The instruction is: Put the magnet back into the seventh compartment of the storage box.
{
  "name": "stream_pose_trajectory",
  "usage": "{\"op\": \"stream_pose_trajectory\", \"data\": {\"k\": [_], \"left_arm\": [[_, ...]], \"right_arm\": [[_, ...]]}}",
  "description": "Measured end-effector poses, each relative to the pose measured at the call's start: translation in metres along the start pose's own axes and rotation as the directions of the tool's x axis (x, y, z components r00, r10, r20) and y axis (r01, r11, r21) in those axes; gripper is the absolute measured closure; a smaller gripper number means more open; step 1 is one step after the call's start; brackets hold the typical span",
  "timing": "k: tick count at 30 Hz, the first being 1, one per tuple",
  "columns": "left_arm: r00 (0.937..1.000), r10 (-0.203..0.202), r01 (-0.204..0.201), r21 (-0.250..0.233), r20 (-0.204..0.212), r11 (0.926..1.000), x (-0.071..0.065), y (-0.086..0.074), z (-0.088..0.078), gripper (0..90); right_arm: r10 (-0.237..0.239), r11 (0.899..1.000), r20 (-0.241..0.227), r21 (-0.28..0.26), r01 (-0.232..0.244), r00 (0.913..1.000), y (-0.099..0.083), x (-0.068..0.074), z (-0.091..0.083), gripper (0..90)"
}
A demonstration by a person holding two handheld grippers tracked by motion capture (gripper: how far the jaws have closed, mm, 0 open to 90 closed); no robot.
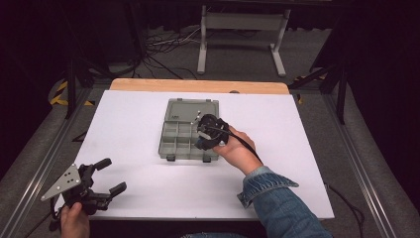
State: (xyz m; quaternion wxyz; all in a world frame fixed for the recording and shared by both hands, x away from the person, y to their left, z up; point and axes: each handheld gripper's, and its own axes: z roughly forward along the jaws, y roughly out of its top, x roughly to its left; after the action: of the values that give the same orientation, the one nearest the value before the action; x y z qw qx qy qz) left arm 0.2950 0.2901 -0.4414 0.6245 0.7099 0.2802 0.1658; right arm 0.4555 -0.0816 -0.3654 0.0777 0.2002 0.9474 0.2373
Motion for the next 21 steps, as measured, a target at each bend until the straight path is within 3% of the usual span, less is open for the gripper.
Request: {"op": "stream_pose_trajectory", "data": {"k": [21], "left_arm": [[1.0000,0.002,-0.002,-0.005,-0.002,1.0000,0.000,0.000,-0.001,1.8]], "right_arm": [[0.022,0.998,-0.021,0.061,-0.021,0.9995,0.003,-0.009,0.035,62.2]]}}
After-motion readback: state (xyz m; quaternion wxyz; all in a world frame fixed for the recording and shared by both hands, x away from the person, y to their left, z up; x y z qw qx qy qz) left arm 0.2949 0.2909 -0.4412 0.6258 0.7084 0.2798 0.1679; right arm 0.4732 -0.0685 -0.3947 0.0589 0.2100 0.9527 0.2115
